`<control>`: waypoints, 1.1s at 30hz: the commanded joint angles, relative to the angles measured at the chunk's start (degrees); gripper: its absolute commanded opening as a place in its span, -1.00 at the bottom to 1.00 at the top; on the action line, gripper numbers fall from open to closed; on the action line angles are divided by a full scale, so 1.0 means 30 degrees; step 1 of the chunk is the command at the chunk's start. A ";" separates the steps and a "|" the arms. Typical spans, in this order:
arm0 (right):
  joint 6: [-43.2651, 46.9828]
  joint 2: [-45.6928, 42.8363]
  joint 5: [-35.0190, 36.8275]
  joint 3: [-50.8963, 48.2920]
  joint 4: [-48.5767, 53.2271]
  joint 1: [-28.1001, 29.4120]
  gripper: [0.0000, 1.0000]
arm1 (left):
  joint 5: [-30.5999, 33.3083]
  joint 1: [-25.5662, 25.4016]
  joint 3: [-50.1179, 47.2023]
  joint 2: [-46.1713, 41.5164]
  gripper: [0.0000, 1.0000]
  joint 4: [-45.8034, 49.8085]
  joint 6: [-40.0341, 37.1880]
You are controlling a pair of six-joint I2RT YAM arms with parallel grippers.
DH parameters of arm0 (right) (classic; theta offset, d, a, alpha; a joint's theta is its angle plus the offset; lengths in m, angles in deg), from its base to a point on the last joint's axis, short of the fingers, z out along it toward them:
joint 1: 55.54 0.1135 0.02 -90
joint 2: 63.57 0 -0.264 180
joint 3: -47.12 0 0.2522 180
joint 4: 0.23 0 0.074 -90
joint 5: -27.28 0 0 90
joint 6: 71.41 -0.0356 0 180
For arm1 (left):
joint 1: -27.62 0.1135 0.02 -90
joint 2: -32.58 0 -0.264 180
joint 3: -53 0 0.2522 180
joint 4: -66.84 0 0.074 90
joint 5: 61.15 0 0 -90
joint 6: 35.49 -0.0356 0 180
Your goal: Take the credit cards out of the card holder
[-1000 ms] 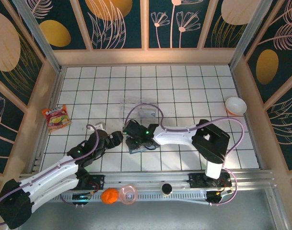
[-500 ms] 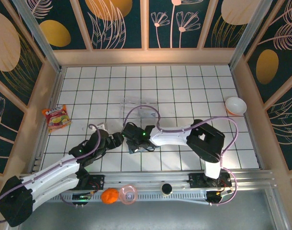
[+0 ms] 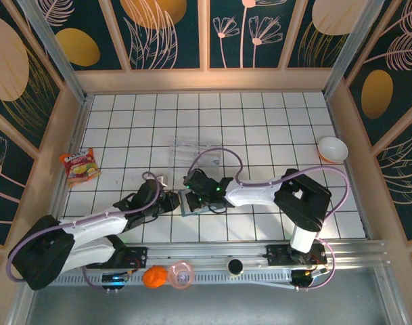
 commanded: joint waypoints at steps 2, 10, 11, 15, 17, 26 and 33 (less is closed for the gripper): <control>-0.0774 -0.0551 -0.0507 -0.0449 -0.0894 -0.0002 -1.00 | -0.0748 -0.0431 0.0812 0.1158 -0.90 -0.1919 -0.0058; -0.0976 -0.0839 -0.0348 -0.0702 -0.0869 -0.0067 -1.00 | -0.0249 -0.0770 0.1019 0.2584 -1.00 -0.1409 0.0252; -0.1059 -0.0923 -0.0192 -0.0724 -0.0688 -0.0059 -1.00 | -0.0088 -0.0751 0.0982 0.2624 -1.00 -0.1108 0.0286; -0.1533 -0.1832 0.1294 -0.1223 0.0076 -0.0300 -1.00 | 0.0000 -0.0766 0.0671 0.2650 -1.00 -0.0691 0.0483; -0.2093 -0.2488 0.1952 -0.1815 0.0477 -0.0551 -1.00 | -0.0066 -0.0767 0.0601 0.2677 -1.00 -0.0663 0.0498; -0.4064 -0.6428 0.5120 -0.3262 0.3095 -0.1099 -0.26 | 0.0053 -0.0755 0.1221 0.1789 -1.00 0.0260 -0.0134; -0.0848 -0.6445 -0.0231 -0.1523 0.1413 -0.1716 -0.24 | 0.0059 -0.0780 0.1655 0.1621 -1.00 0.0605 -0.0417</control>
